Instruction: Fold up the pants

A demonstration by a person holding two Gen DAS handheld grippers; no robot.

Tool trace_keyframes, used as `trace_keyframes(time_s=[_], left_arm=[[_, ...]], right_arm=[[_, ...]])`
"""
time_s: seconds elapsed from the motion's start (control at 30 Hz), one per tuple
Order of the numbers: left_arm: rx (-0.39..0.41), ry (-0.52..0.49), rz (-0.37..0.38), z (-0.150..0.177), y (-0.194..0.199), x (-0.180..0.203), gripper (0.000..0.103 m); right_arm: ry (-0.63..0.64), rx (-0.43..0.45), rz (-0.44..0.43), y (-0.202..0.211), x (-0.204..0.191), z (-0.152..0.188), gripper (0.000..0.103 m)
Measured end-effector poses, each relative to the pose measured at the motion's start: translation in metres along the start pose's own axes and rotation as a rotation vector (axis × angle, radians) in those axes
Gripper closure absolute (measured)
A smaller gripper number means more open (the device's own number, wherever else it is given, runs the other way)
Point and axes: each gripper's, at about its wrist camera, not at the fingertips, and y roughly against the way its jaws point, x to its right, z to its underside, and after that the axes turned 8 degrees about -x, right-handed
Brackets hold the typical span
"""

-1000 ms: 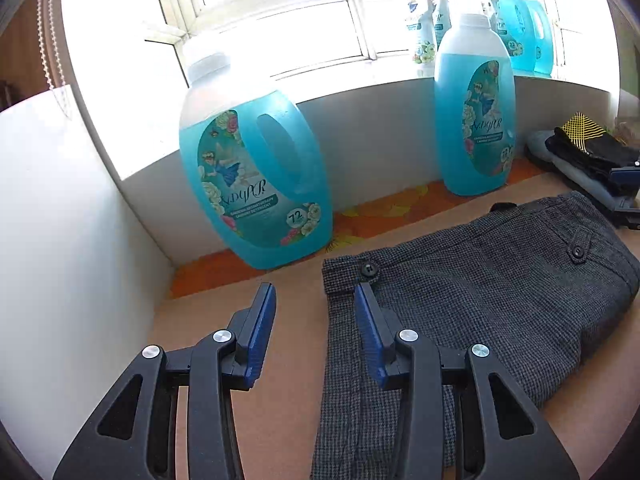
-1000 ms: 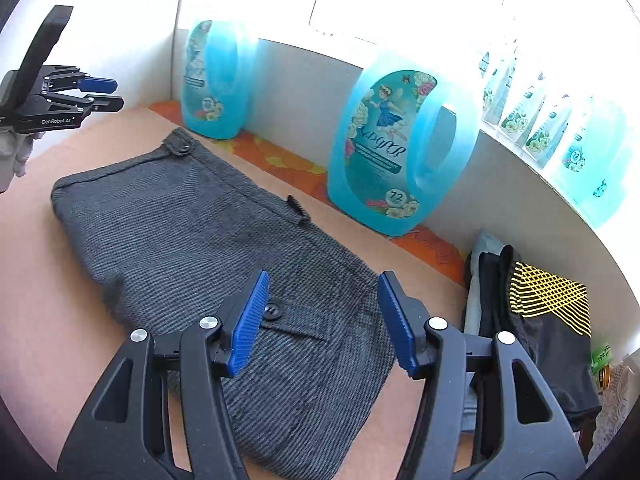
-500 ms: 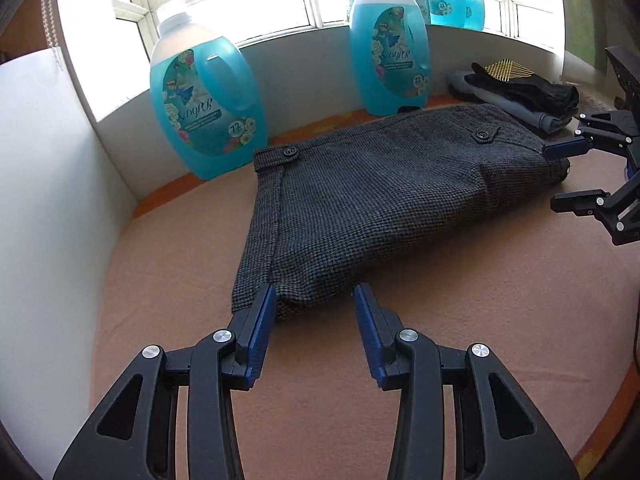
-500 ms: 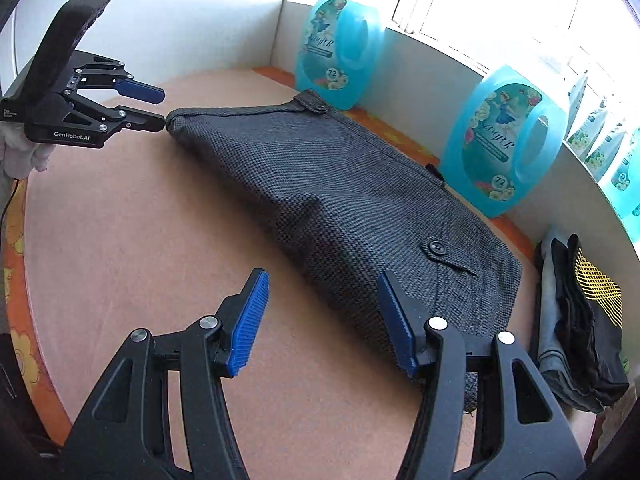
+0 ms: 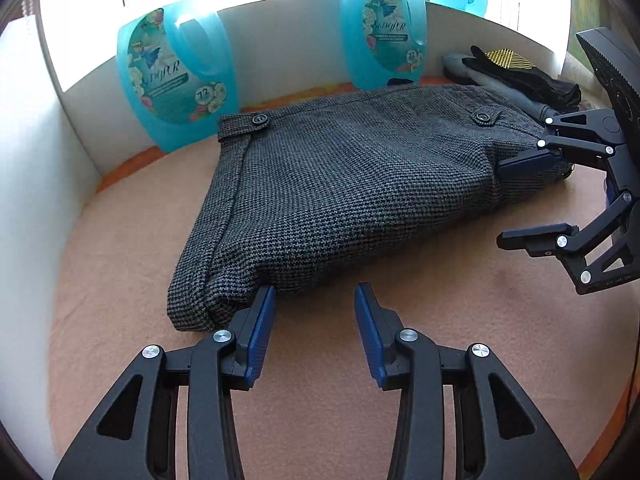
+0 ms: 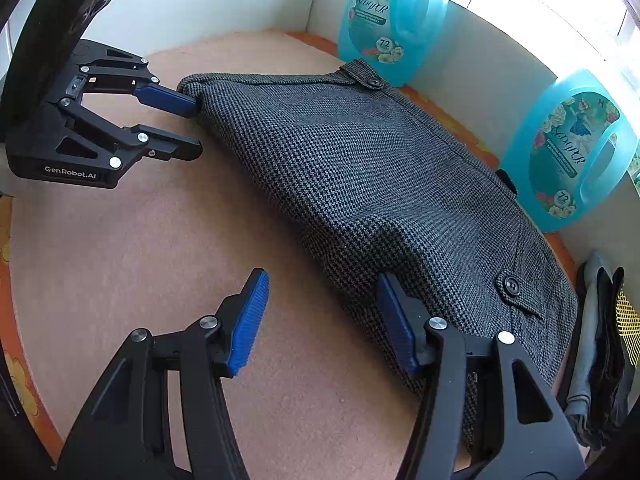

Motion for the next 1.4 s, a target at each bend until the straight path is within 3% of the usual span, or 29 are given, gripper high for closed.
trace_keyframes(time_s=[0.1, 0.37, 0.47, 0.53, 0.57, 0.67, 0.77, 0.87, 1.0, 1.2, 1.3, 1.4], left_arm=[[0.010, -0.005, -0.009, -0.006, -0.001, -0.001, 0.064], [0.029, -0.027, -0.027, -0.038, -0.007, -0.007, 0.064], [0.035, -0.013, -0.011, -0.047, -0.008, -0.012, 0.064], [0.040, -0.009, -0.002, -0.052, -0.008, -0.015, 0.064], [0.044, -0.006, 0.004, -0.054, -0.006, -0.016, 0.064], [0.068, -0.002, -0.004, -0.055, 0.003, -0.018, 0.064], [0.097, 0.006, -0.020, -0.050, 0.018, -0.021, 0.064], [0.105, 0.009, 0.015, -0.037, 0.033, -0.016, 0.064], [0.100, -0.076, 0.059, -0.025, 0.045, 0.017, 0.064], [0.059, -0.154, 0.062, -0.044, 0.017, 0.049, 0.064], [0.036, -0.188, 0.006, -0.056, -0.002, 0.055, 0.063], [0.010, -0.197, -0.006, -0.063, -0.019, 0.055, 0.053]], right_arm=[[0.022, 0.022, 0.041, -0.001, -0.001, -0.006, 0.045], [0.056, 0.064, 0.019, 0.002, -0.005, -0.025, 0.045], [0.093, 0.051, 0.059, -0.006, -0.011, -0.030, 0.045], [0.079, 0.027, 0.061, -0.013, -0.005, -0.035, 0.070], [0.051, 0.017, 0.042, -0.015, 0.002, -0.038, 0.088], [-0.035, 0.016, -0.059, -0.014, 0.027, -0.045, 0.091], [-0.092, 0.004, -0.145, -0.017, 0.048, -0.050, 0.092], [-0.121, -0.012, -0.203, -0.021, 0.059, -0.052, 0.092], [-0.163, -0.039, -0.285, -0.027, 0.072, -0.057, 0.092], [-0.236, -0.046, -0.375, -0.032, 0.089, -0.057, 0.092], [-0.261, -0.047, -0.403, -0.035, 0.093, -0.057, 0.092], [-0.277, -0.040, -0.421, -0.034, 0.098, -0.054, 0.092]])
